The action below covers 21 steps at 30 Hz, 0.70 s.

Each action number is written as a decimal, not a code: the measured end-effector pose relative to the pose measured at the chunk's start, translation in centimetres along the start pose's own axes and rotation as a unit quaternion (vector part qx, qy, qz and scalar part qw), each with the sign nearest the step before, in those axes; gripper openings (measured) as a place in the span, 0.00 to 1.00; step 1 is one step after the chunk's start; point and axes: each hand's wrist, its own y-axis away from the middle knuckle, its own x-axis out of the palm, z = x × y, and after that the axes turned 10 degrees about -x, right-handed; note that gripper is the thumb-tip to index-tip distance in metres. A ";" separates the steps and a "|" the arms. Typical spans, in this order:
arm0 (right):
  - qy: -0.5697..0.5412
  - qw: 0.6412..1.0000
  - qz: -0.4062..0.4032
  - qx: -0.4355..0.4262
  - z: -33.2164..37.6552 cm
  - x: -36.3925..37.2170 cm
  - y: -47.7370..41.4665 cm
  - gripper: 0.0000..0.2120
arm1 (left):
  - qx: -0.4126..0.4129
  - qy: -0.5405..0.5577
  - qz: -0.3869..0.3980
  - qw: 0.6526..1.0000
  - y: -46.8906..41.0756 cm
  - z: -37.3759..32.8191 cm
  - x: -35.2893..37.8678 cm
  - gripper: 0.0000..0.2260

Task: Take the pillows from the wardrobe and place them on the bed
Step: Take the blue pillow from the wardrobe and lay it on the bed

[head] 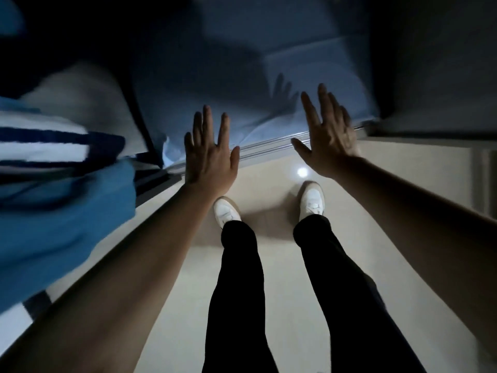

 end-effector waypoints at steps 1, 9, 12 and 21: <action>0.003 1.000 0.004 -0.003 -0.4 2.3 -1.0 0.42 | 0.003 -0.010 0.007 1.000 -1.3 0.7 2.3 0.32; 0.077 0.996 0.012 -0.041 -3.8 15.8 -8.2 0.49 | -0.011 -0.059 -0.033 0.998 -10.1 4.5 15.2 0.49; 0.118 0.991 0.001 -0.063 -5.5 19.0 -10.6 0.51 | -0.025 -0.070 -0.044 0.996 -12.7 4.6 19.2 0.55; 0.156 0.987 -0.006 -0.043 -5.6 20.9 -12.2 0.39 | -0.039 -0.100 -0.064 0.992 -14.5 3.9 22.1 0.39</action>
